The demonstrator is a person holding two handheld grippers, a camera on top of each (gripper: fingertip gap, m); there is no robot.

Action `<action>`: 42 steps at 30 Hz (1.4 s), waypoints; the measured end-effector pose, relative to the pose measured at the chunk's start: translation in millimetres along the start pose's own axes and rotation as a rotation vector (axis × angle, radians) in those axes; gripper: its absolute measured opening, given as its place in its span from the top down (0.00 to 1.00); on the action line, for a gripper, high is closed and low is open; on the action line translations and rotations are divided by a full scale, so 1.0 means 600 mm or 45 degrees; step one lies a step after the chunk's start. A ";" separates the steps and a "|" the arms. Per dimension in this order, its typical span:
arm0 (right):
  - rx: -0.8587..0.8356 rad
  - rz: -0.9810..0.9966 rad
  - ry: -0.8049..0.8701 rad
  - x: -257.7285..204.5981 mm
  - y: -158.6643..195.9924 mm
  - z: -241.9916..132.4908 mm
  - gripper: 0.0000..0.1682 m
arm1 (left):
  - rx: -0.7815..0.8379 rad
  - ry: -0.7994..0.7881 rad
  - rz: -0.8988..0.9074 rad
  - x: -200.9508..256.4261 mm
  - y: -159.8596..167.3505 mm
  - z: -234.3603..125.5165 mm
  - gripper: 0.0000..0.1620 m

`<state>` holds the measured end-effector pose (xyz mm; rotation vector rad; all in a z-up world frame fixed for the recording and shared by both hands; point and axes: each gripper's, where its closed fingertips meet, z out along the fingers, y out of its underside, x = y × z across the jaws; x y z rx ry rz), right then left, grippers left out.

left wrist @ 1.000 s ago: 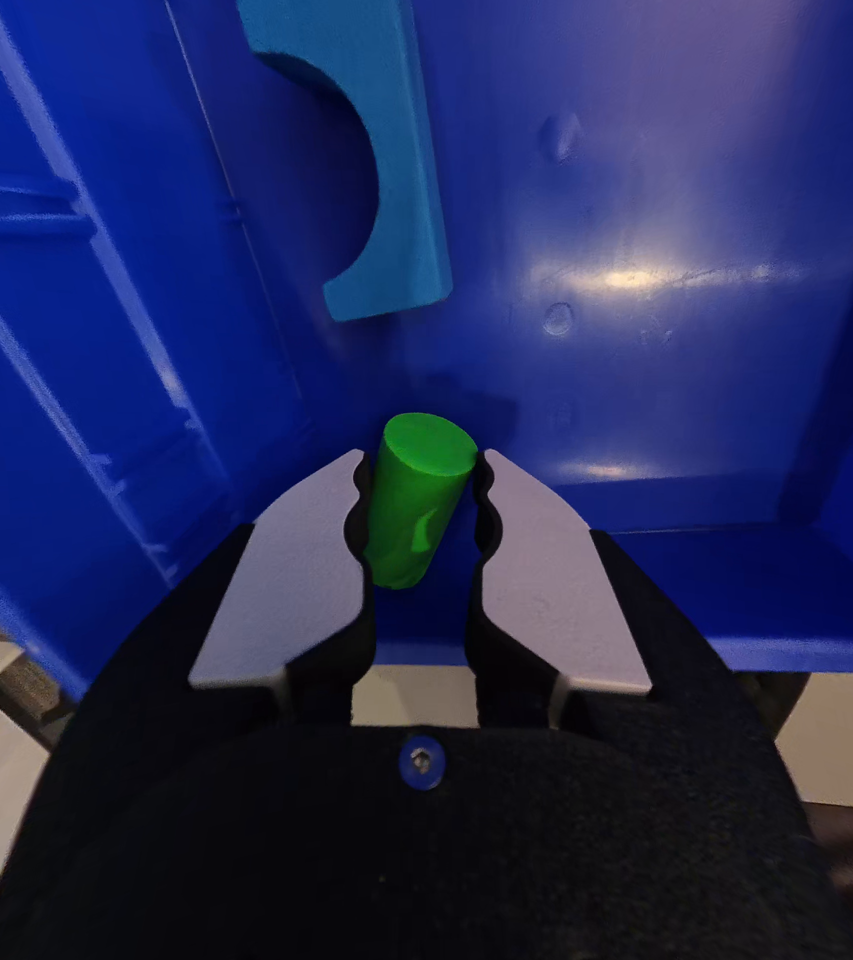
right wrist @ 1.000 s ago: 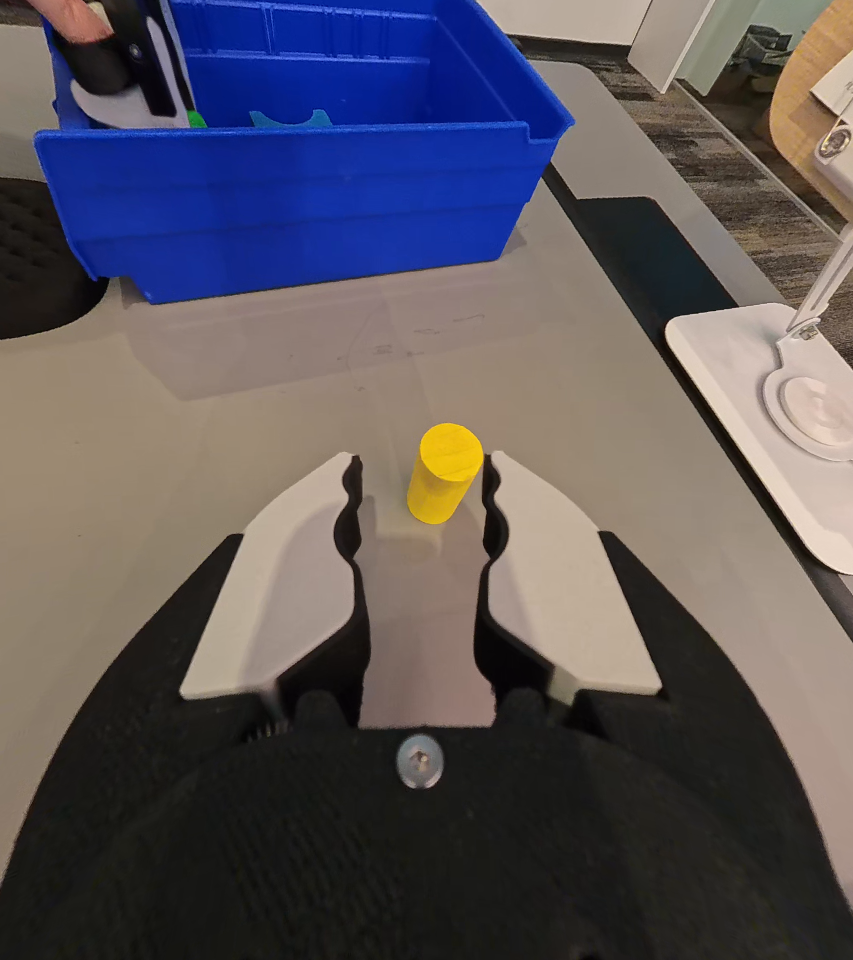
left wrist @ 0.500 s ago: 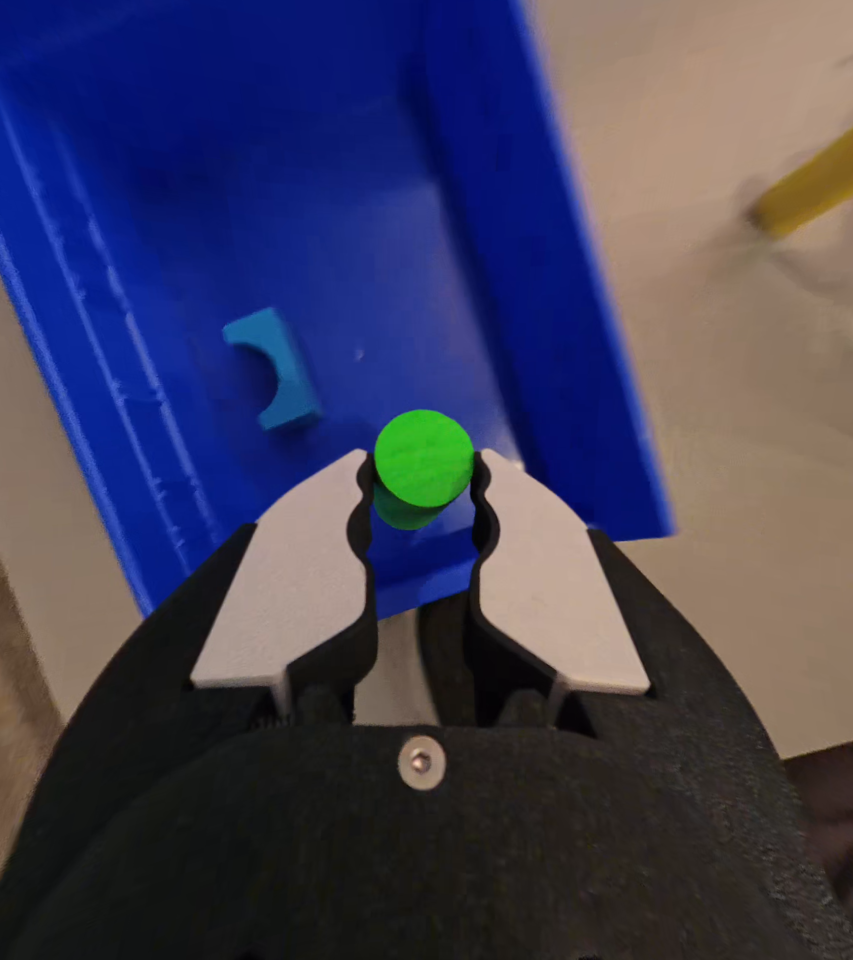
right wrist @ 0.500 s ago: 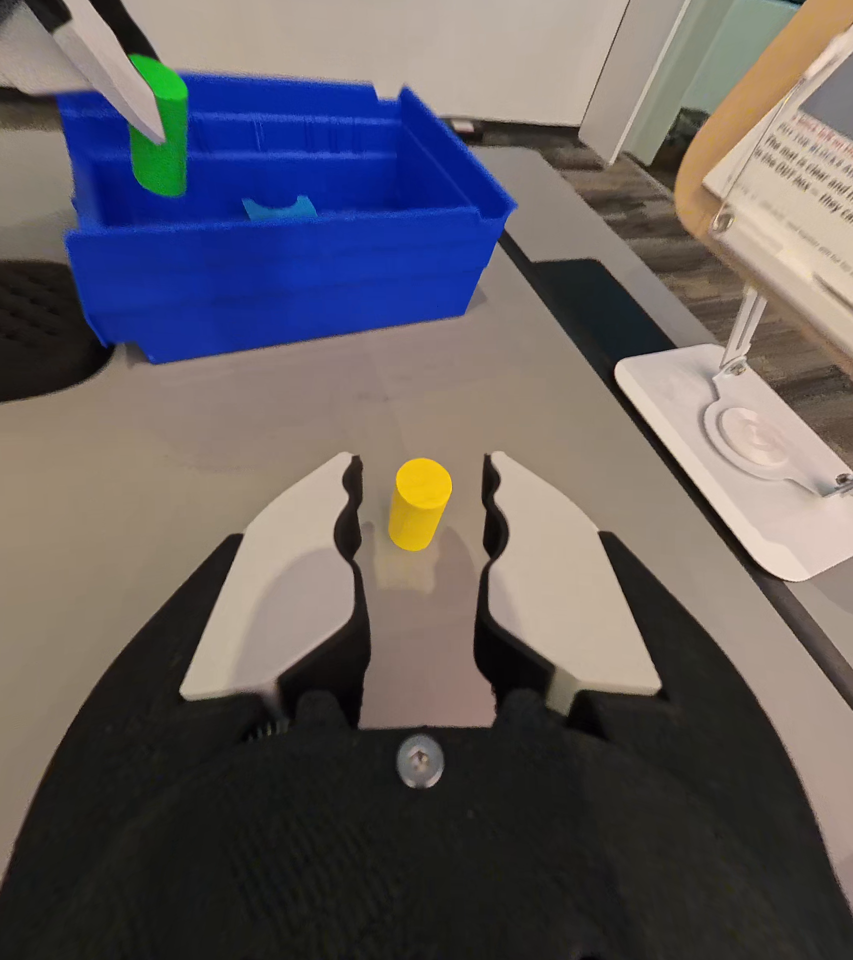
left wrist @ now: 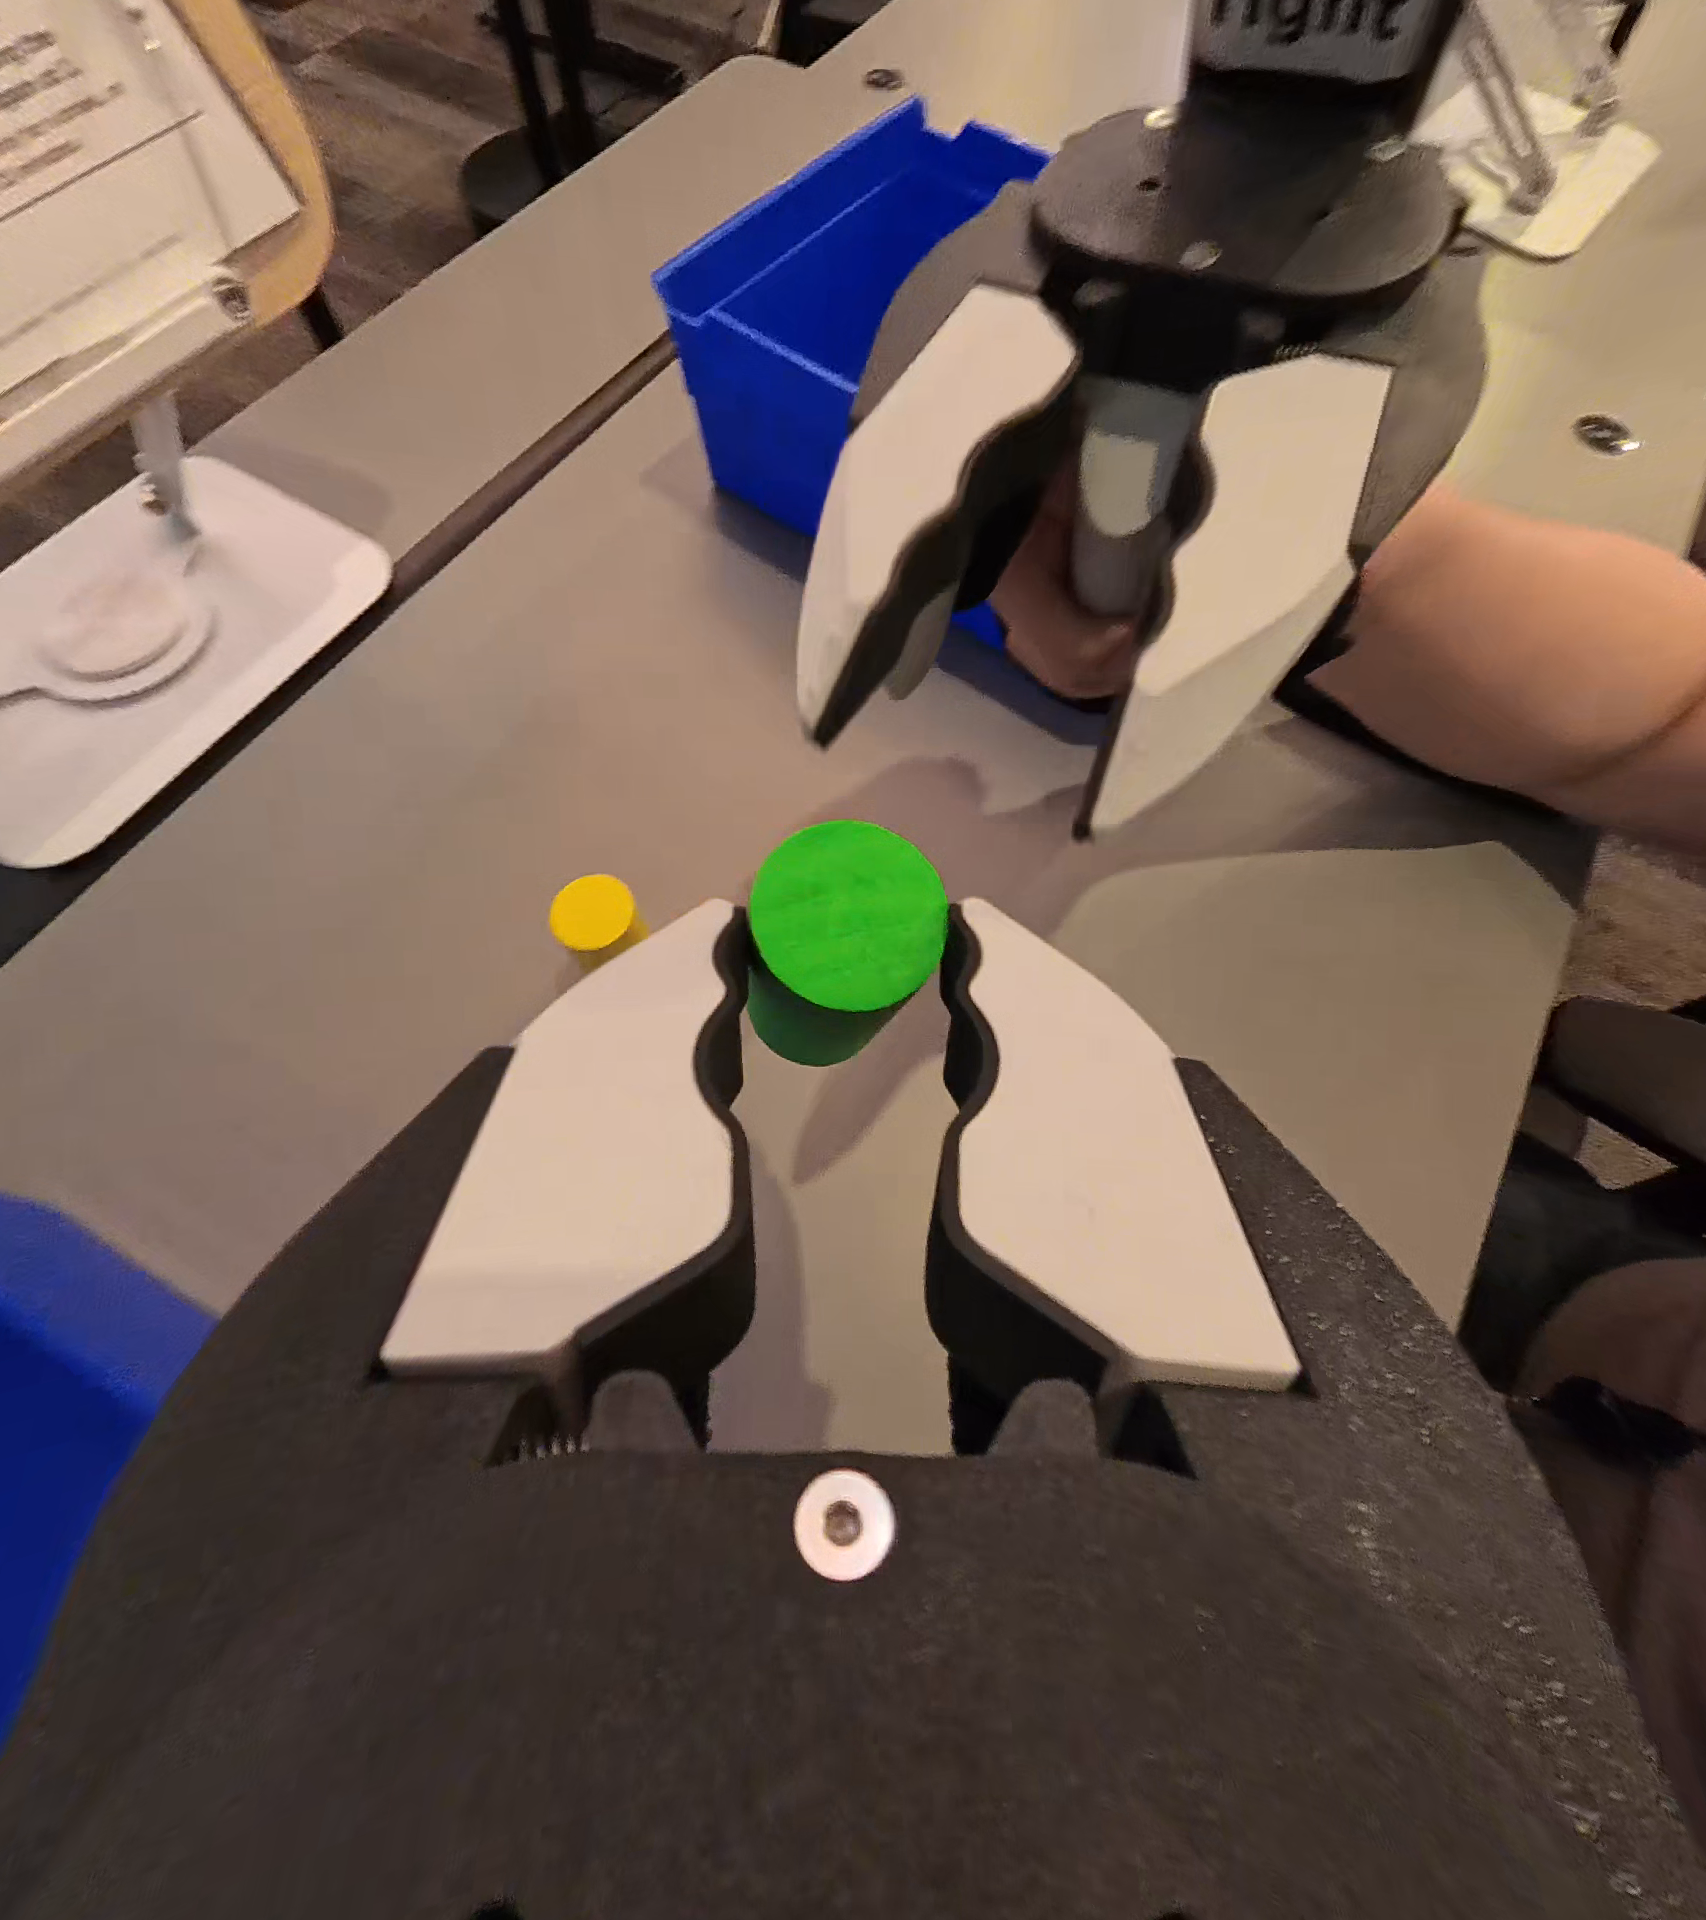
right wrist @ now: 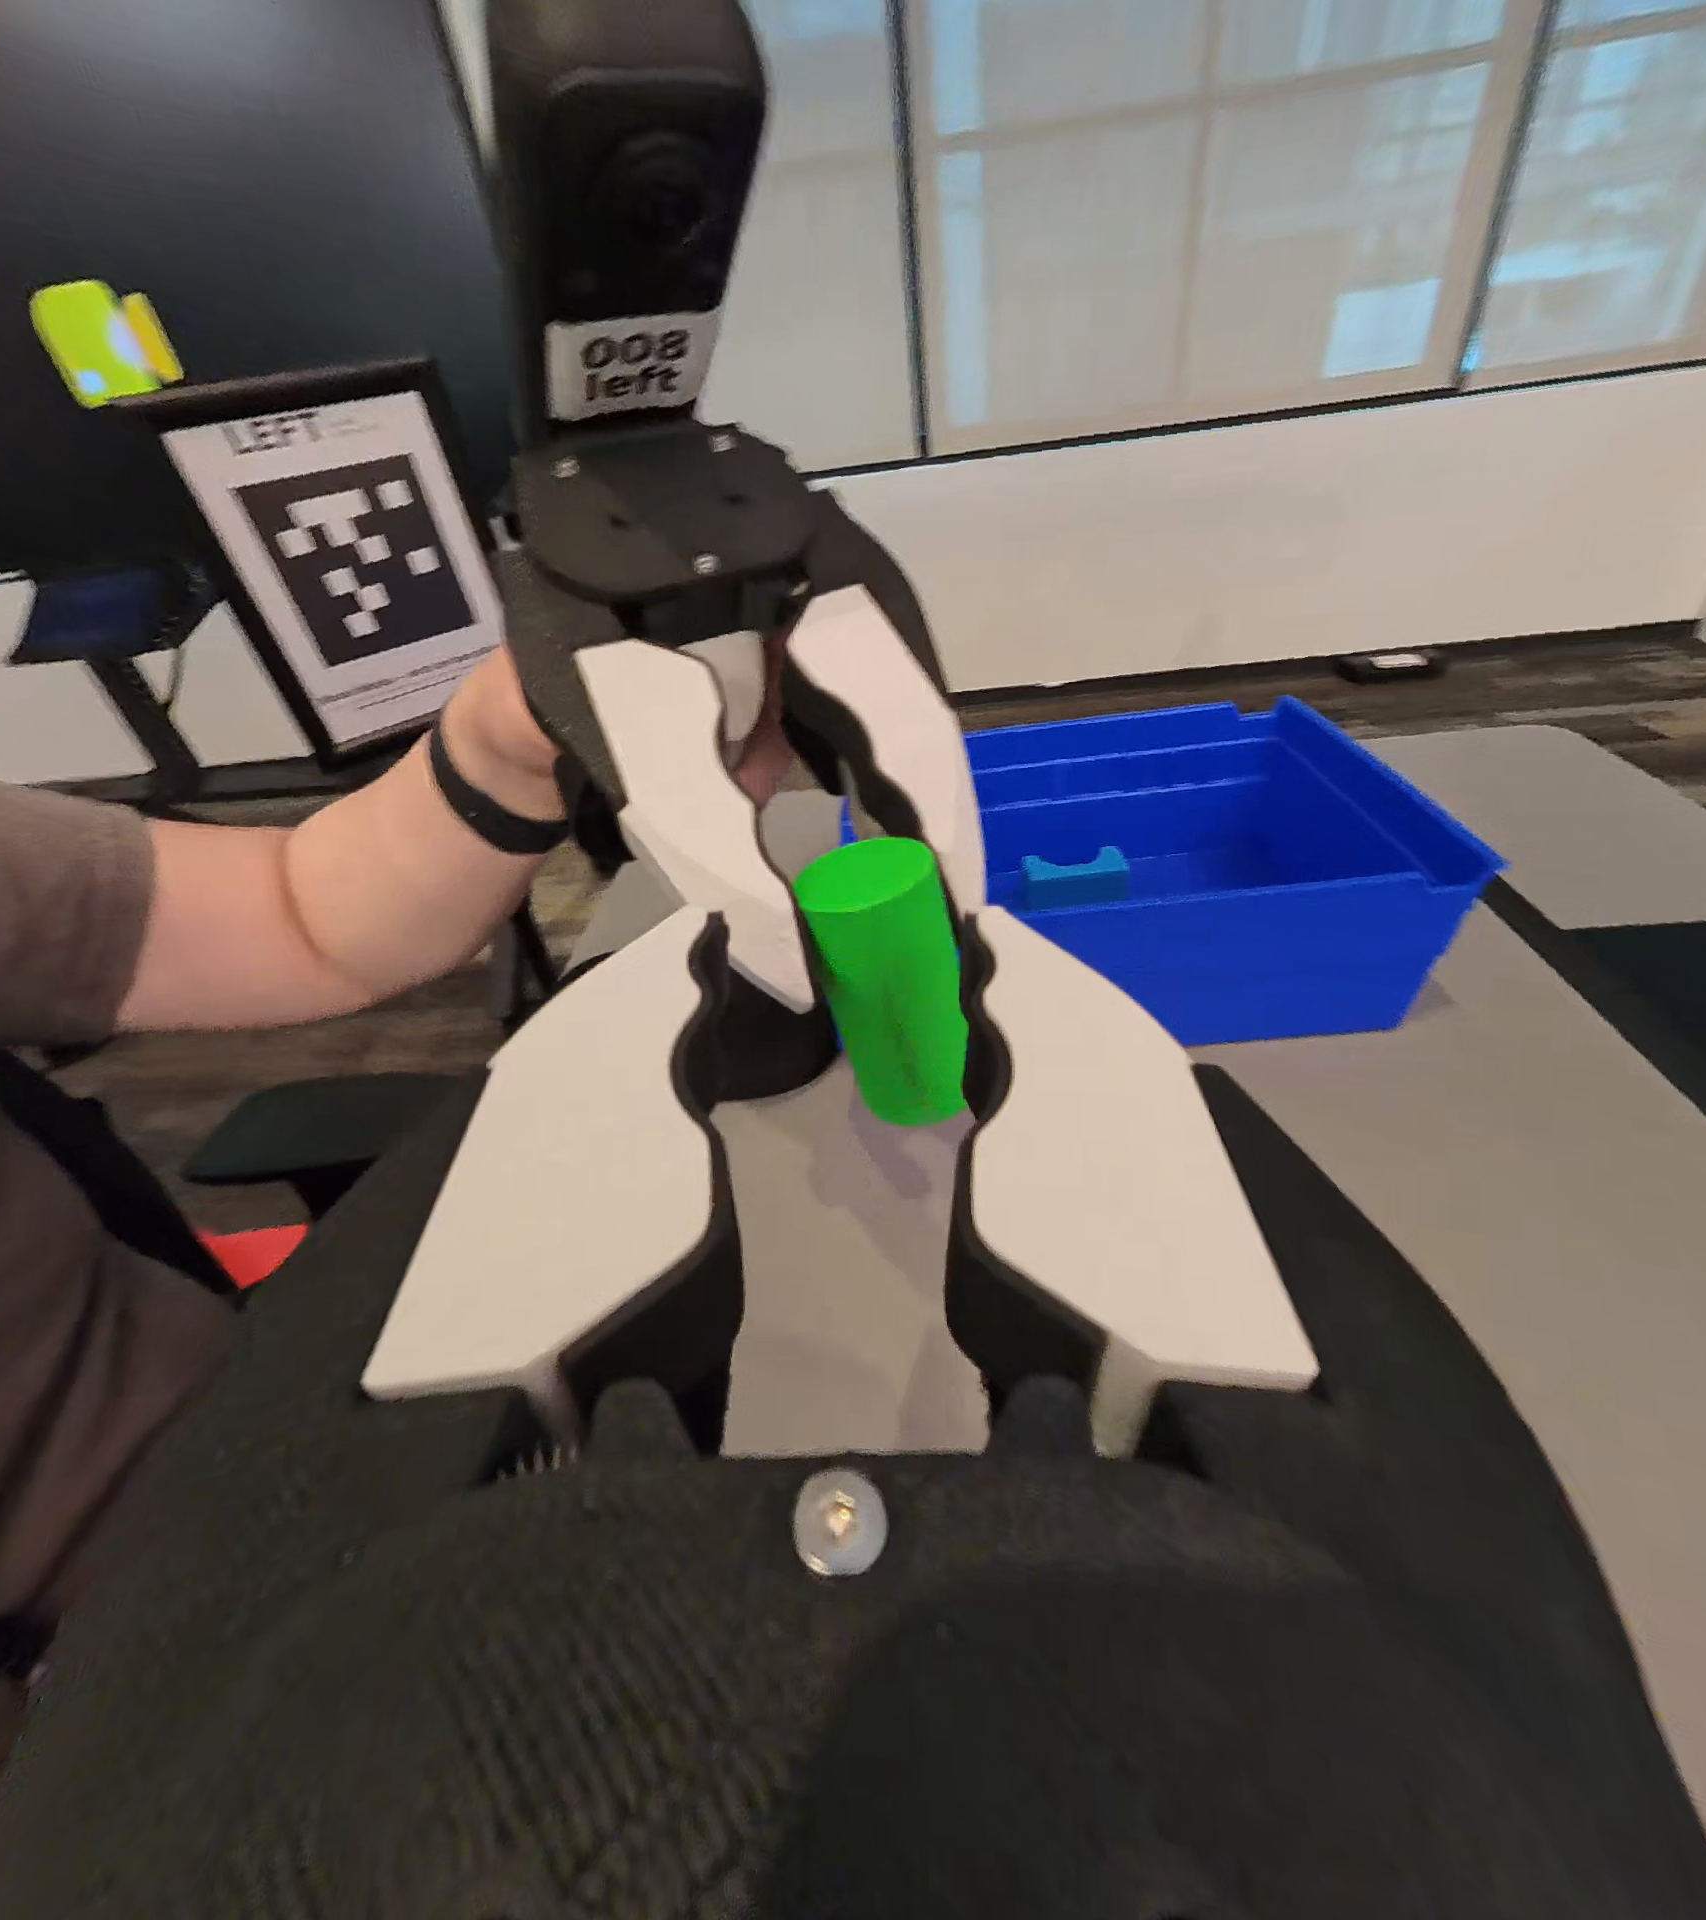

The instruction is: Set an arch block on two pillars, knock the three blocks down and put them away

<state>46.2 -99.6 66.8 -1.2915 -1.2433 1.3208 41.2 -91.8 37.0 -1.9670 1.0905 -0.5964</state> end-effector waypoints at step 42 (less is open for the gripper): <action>-0.419 -0.145 0.583 0.116 0.121 -0.012 0.80 | 0.053 -0.047 -0.081 -0.026 0.007 -0.002 0.56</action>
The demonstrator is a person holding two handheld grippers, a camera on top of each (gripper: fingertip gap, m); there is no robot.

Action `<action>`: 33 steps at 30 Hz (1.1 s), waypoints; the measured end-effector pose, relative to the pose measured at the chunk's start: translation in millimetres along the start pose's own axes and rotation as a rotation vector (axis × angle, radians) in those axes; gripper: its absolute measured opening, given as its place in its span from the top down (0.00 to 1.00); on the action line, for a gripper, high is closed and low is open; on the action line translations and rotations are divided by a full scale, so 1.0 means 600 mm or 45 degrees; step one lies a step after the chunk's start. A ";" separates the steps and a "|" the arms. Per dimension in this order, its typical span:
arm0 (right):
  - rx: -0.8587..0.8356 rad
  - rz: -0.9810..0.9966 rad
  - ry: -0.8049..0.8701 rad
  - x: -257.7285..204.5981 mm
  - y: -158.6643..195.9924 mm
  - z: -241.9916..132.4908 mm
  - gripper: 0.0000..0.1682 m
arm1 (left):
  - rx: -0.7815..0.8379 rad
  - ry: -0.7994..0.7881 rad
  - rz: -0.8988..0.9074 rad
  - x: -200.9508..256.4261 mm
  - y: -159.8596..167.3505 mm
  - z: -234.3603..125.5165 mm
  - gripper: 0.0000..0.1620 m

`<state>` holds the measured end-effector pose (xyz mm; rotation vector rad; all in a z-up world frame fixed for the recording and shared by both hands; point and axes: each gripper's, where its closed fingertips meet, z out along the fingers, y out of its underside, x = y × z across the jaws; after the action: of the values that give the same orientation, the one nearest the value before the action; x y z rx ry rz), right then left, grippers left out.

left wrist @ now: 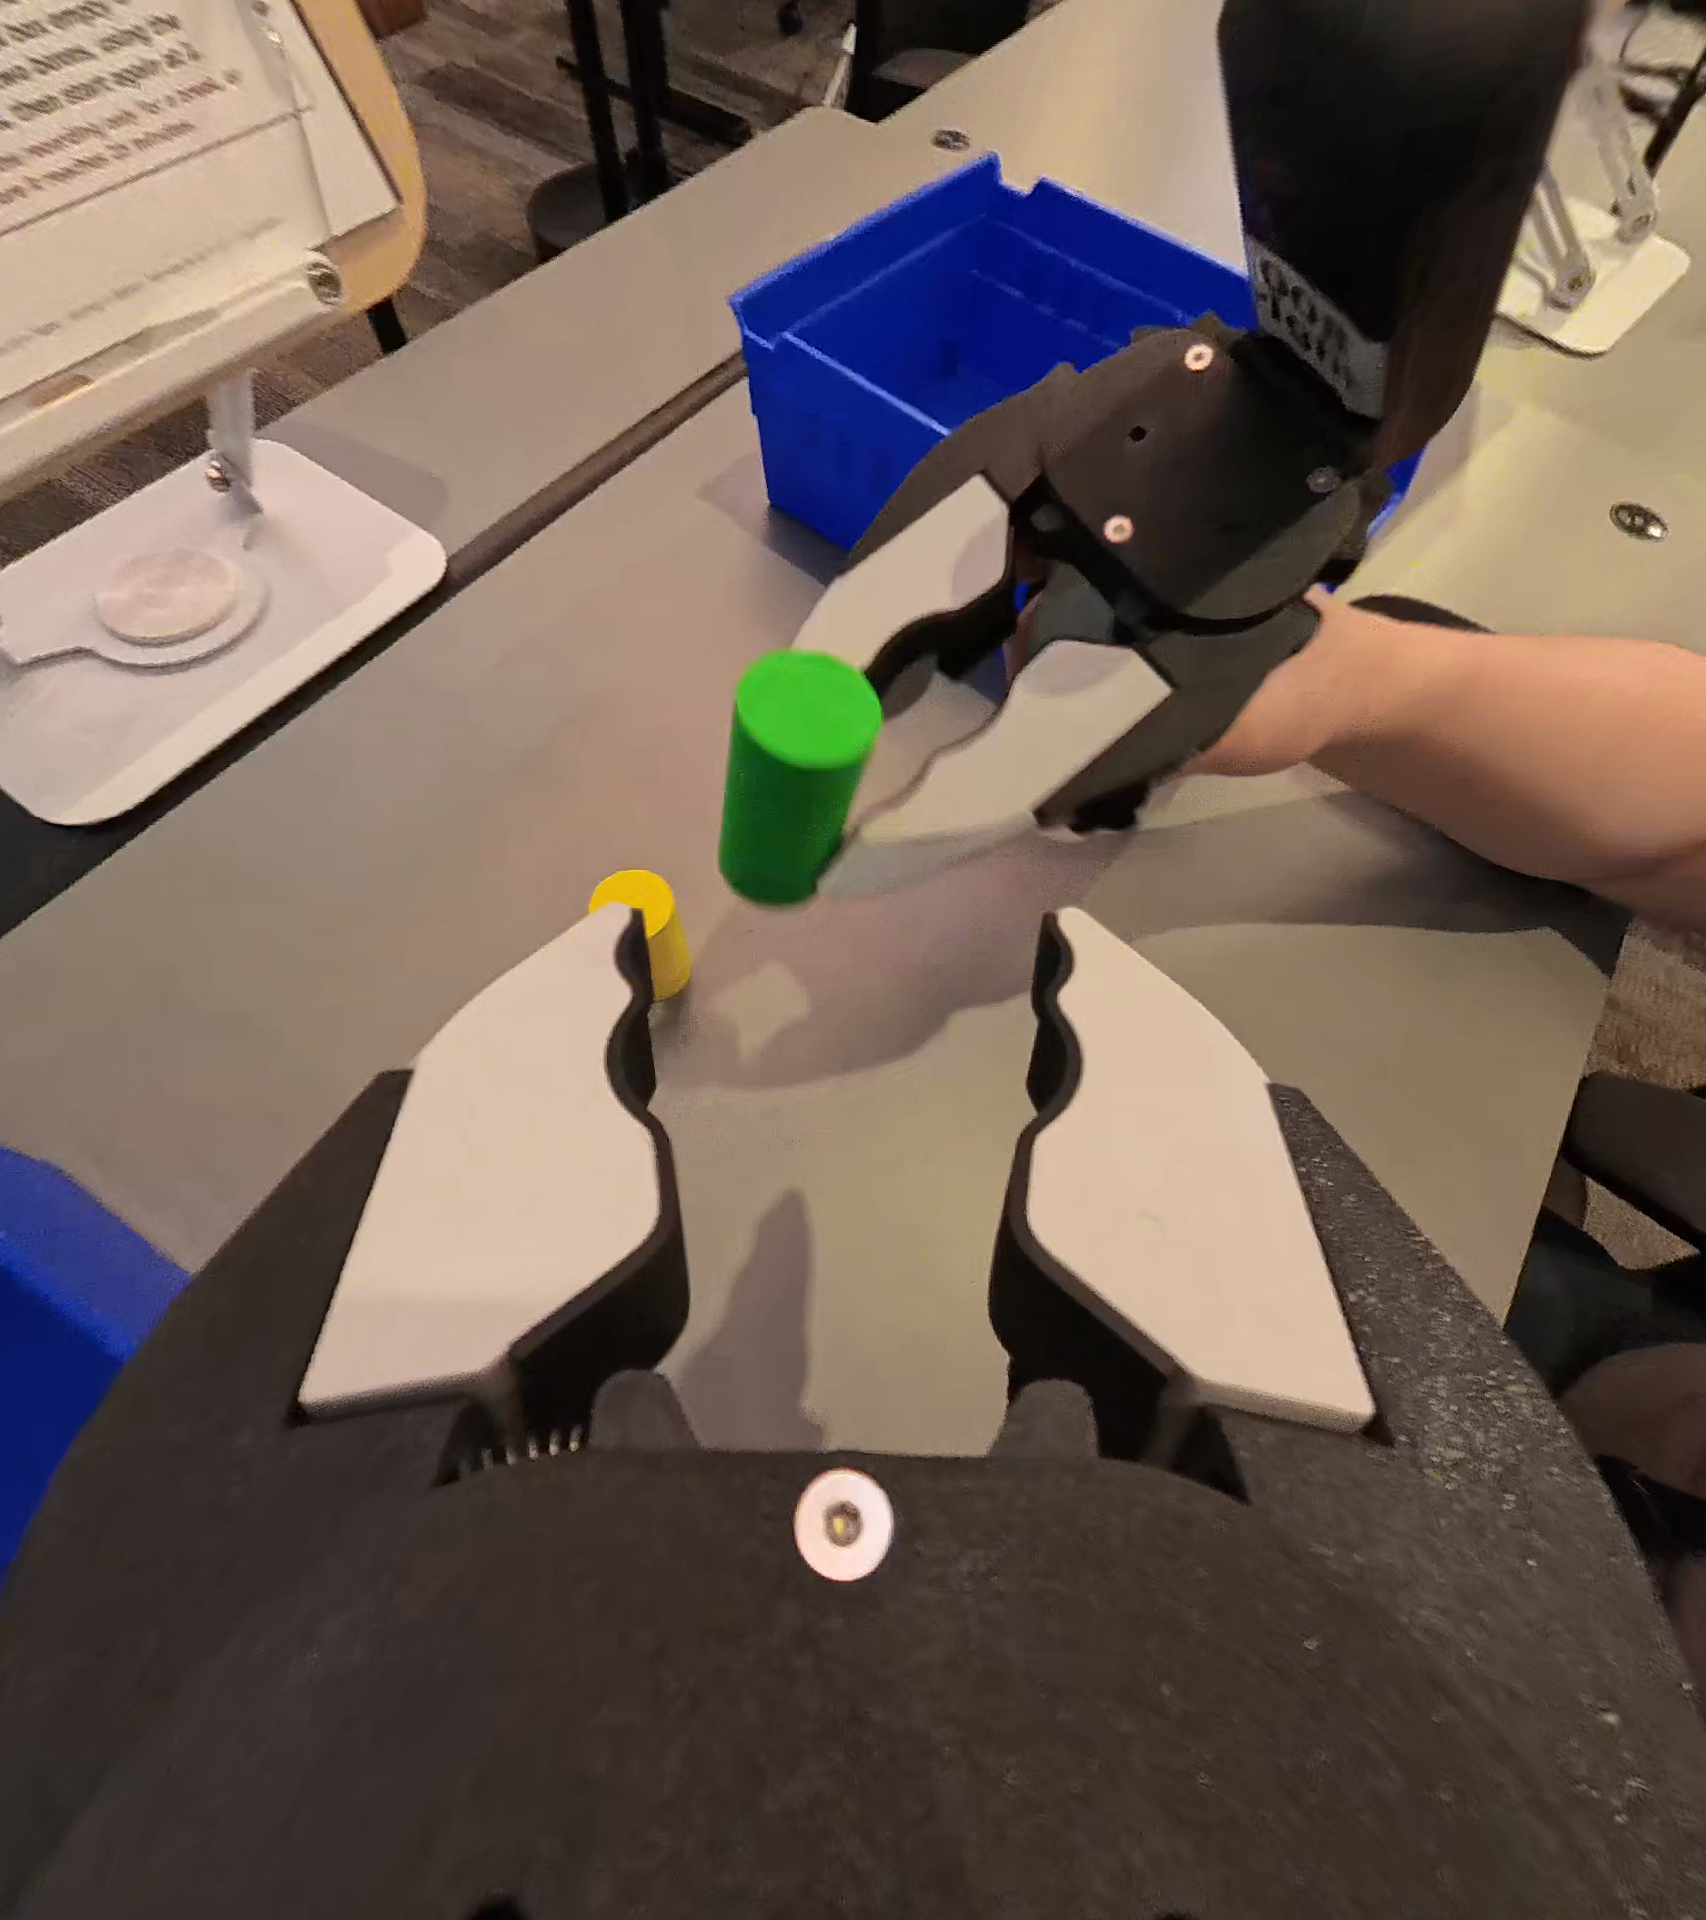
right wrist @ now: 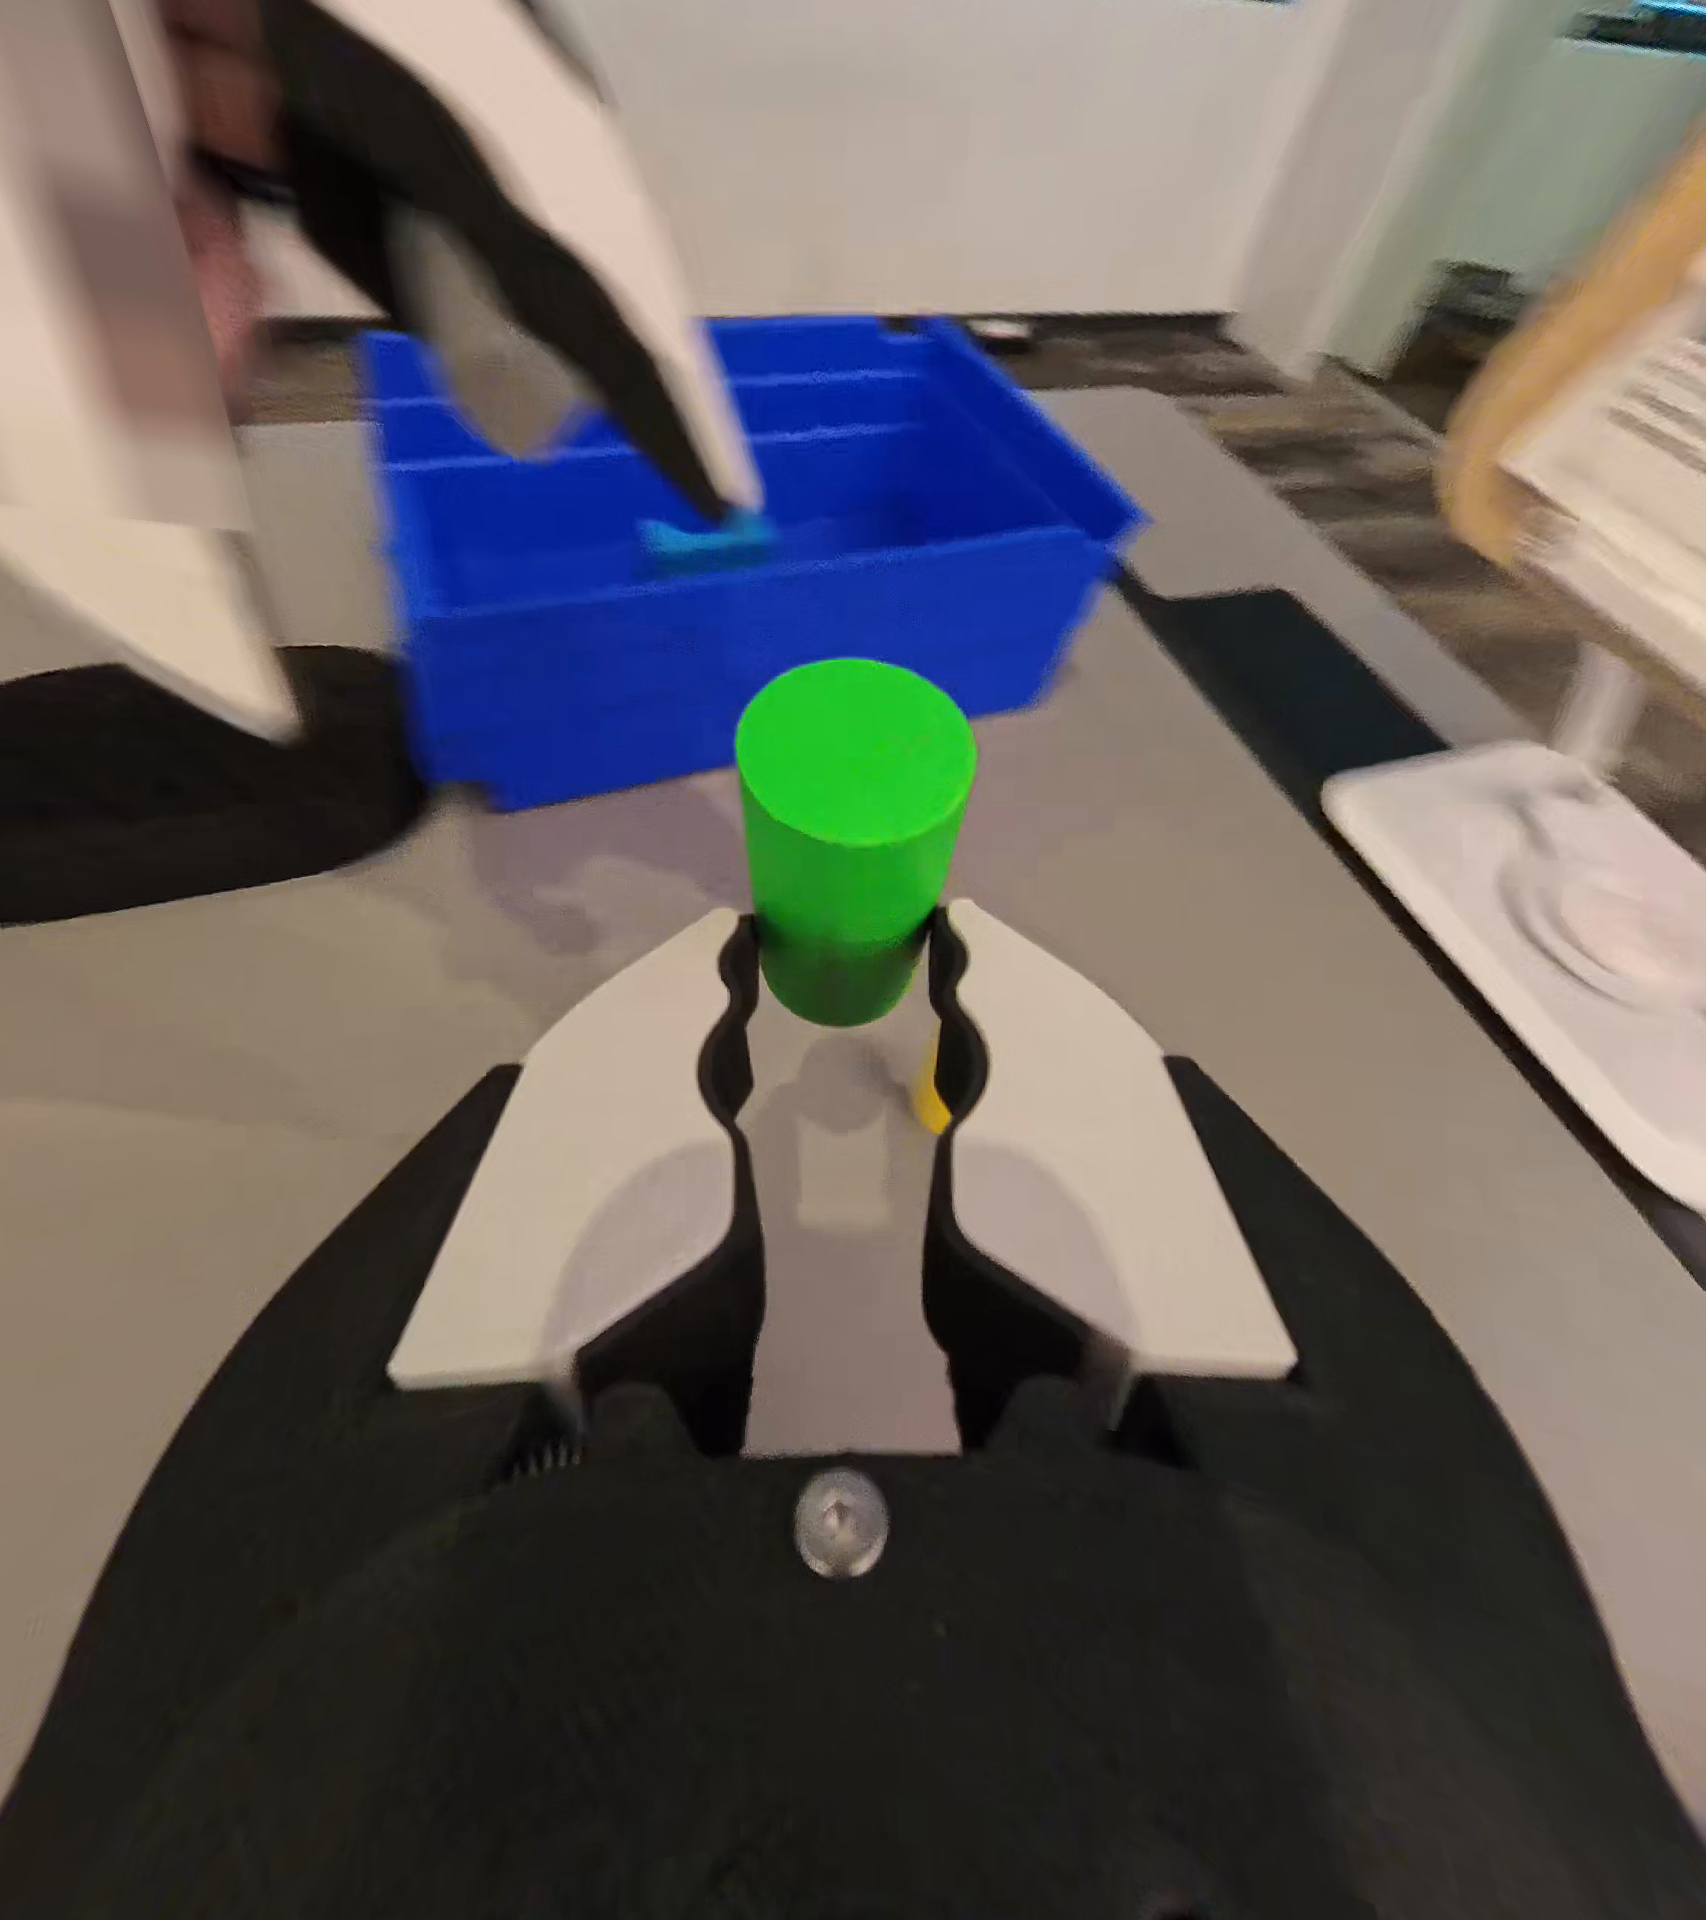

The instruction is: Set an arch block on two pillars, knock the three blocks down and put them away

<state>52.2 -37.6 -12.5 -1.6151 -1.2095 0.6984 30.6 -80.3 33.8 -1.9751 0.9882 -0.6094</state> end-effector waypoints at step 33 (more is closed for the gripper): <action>-0.325 0.192 0.172 0.085 0.198 0.058 0.66 | 0.094 -0.250 -0.144 -0.096 0.039 -0.161 0.59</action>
<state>85.0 17.4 -130.4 -1.9490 -1.1215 0.5336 -80.4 -85.8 63.1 -1.9917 0.7289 -0.4945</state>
